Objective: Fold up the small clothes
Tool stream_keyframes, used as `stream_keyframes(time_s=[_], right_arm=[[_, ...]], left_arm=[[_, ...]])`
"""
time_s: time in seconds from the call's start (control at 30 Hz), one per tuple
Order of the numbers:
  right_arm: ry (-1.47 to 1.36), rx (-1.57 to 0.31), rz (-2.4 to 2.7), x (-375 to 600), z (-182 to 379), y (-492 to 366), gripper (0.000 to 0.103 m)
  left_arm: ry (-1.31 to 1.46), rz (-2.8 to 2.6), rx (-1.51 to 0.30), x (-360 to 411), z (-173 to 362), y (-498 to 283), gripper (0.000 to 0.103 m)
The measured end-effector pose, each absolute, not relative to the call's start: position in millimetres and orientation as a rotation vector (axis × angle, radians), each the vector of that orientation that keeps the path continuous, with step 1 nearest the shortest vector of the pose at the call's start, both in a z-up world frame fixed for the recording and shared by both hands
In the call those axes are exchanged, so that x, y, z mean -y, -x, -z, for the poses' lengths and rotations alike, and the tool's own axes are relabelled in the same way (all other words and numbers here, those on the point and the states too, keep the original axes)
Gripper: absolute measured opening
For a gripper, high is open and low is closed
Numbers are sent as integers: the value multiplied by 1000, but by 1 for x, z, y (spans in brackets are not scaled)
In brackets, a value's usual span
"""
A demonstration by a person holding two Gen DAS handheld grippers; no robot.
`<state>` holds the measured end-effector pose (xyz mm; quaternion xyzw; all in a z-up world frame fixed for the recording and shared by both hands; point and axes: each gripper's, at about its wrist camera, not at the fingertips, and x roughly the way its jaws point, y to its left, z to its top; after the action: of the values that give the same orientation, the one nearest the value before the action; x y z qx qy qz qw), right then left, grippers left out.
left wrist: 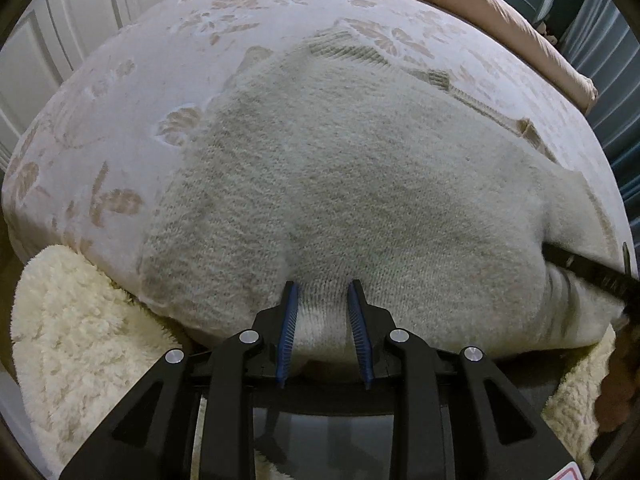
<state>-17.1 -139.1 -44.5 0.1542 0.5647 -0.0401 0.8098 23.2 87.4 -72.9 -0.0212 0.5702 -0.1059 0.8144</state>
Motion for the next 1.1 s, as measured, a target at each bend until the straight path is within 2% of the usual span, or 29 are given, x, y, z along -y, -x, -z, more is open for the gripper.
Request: stream_keyframes(time_s=[0.2, 0.43, 0.63, 0.67, 0.73, 0.8, 0.9, 1.1], right_arm=[[-363, -1130, 13, 129, 10, -10, 22], [-307, -1231, 73, 121, 67, -62, 20], [-110, -1240, 112, 96, 68, -87, 22], [-107, -1241, 112, 96, 67, -87, 22], [-147, -1223, 109, 100, 54, -78, 22], [-221, -1189, 81, 108, 38, -62, 23], [-313, -1180, 44, 112, 26, -32, 23], [-358, -1259, 6, 110, 50, -1, 23]], left_arm=[[41, 231, -1204, -88, 75, -21, 27], [67, 257, -1194, -93, 75, -20, 28], [67, 260, -1182, -92, 72, -18, 28], [95, 262, -1170, -95, 65, -17, 30], [181, 269, -1130, -106, 49, -13, 40], [240, 216, -1090, -124, 34, -11, 62], [322, 136, -1078, -159, 29, -16, 67], [462, 43, -1191, -199, 64, -35, 68]])
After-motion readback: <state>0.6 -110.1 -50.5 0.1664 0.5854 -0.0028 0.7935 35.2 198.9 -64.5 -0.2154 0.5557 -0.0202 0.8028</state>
